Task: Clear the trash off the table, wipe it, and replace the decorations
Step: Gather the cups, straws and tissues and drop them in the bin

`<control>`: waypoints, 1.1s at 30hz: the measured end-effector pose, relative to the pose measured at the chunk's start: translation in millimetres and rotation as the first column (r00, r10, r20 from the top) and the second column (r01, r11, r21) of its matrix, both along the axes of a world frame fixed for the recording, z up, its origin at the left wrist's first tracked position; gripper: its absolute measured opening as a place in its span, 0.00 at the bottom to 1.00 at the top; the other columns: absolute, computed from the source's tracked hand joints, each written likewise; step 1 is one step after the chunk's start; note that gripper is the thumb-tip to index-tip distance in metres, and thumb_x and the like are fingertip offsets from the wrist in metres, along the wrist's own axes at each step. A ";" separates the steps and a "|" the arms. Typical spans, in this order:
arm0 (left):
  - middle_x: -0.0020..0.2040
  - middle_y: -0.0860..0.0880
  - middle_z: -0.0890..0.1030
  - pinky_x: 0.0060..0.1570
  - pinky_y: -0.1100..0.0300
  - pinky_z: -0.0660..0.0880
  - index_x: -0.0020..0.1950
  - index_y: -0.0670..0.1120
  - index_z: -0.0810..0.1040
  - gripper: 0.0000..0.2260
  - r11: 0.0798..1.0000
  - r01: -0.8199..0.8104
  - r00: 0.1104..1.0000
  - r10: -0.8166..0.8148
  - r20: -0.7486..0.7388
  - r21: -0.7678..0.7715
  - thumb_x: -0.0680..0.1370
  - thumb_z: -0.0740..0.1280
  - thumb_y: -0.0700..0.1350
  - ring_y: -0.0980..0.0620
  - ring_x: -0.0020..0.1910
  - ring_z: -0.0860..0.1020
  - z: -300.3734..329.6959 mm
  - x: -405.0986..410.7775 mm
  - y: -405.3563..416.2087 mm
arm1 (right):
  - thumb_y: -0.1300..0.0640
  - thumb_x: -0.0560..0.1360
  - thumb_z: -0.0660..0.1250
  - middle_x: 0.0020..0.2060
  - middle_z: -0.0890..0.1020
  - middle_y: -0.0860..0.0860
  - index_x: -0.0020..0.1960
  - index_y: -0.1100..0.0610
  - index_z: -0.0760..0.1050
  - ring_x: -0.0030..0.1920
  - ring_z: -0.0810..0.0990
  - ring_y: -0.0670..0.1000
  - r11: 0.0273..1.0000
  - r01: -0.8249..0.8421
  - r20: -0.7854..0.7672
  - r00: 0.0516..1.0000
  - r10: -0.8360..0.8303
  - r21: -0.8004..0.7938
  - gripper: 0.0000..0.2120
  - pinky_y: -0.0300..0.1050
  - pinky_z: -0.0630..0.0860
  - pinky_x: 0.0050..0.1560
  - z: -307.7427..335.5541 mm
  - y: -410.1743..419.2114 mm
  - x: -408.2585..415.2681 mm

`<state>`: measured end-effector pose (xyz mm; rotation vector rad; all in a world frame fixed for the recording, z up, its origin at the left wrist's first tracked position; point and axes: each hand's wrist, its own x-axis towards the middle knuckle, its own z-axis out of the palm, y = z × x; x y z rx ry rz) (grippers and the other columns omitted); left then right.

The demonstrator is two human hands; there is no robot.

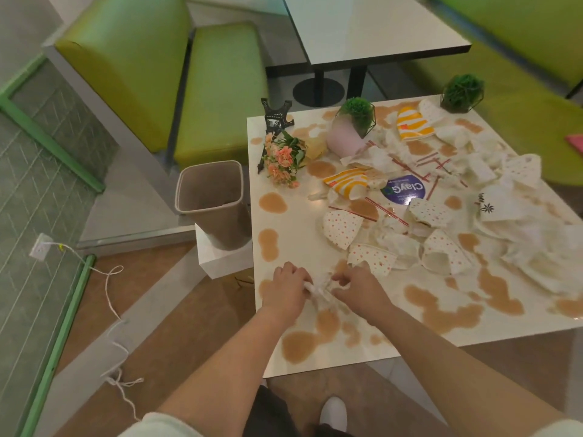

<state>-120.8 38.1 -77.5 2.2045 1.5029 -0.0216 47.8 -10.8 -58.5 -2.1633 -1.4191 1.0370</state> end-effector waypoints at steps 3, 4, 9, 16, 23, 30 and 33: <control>0.53 0.49 0.77 0.49 0.52 0.75 0.56 0.51 0.77 0.07 0.991 -0.106 0.983 0.117 0.144 -0.079 0.79 0.64 0.46 0.48 0.54 0.75 3.9 -0.4 10.3 | 0.61 0.76 0.66 0.46 0.74 0.44 0.62 0.51 0.78 0.54 0.73 0.49 0.995 -0.024 0.018 1.000 0.023 0.102 0.15 0.39 0.72 0.50 -1.0 3.4 -6.0; 0.51 0.50 0.78 0.49 0.51 0.76 0.55 0.51 0.77 0.06 0.986 -0.127 0.971 0.145 0.190 -0.104 0.78 0.65 0.47 0.49 0.52 0.77 8.0 -0.3 12.6 | 0.62 0.77 0.64 0.49 0.75 0.45 0.63 0.49 0.78 0.56 0.72 0.49 0.989 -0.026 -0.005 1.000 0.027 0.148 0.16 0.39 0.70 0.53 0.0 5.5 -8.3; 0.47 0.53 0.81 0.38 0.57 0.74 0.52 0.56 0.78 0.06 0.905 -0.290 0.826 0.401 0.396 -0.310 0.79 0.63 0.46 0.52 0.44 0.80 27.8 -8.4 35.6 | 0.52 0.79 0.66 0.58 0.75 0.42 0.55 0.48 0.82 0.61 0.70 0.42 0.969 -0.013 -0.193 0.979 0.063 0.248 0.08 0.37 0.63 0.57 14.2 33.4 -24.7; 0.50 0.47 0.83 0.49 0.57 0.81 0.57 0.50 0.80 0.11 0.782 -0.309 0.606 0.600 0.522 -0.541 0.79 0.64 0.37 0.51 0.48 0.81 49.3 -46.5 85.3 | 0.50 0.78 0.66 0.47 0.81 0.44 0.49 0.51 0.80 0.50 0.78 0.43 0.983 0.071 -0.331 0.944 -0.011 0.172 0.06 0.34 0.69 0.45 25.7 82.7 -63.7; 0.50 0.48 0.82 0.48 0.57 0.80 0.59 0.47 0.81 0.16 0.674 -0.266 0.511 0.705 0.492 -0.689 0.78 0.60 0.33 0.52 0.47 0.80 70.1 -93.4 140.3 | 0.50 0.76 0.70 0.42 0.82 0.48 0.47 0.54 0.78 0.42 0.79 0.47 0.984 0.106 -0.353 0.934 -0.051 0.141 0.07 0.35 0.70 0.37 32.6 150.6 -120.0; 0.56 0.50 0.81 0.50 0.61 0.79 0.67 0.51 0.75 0.16 0.722 -0.187 0.610 0.617 0.497 -0.666 0.80 0.67 0.47 0.52 0.54 0.80 51.8 -141.6 202.6 | 0.53 0.78 0.68 0.45 0.84 0.48 0.55 0.55 0.82 0.45 0.79 0.46 0.984 0.099 -0.309 0.950 -0.048 0.150 0.09 0.34 0.70 0.39 26.1 222.7 -159.1; 0.56 0.50 0.81 0.49 0.58 0.80 0.65 0.50 0.76 0.15 0.763 -0.311 0.633 0.611 0.476 -0.566 0.78 0.69 0.43 0.51 0.53 0.80 44.4 -157.9 231.8 | 0.57 0.79 0.65 0.51 0.84 0.48 0.58 0.52 0.83 0.51 0.81 0.48 0.991 0.058 -0.326 0.945 -0.017 0.117 0.11 0.37 0.75 0.48 22.5 250.8 -171.8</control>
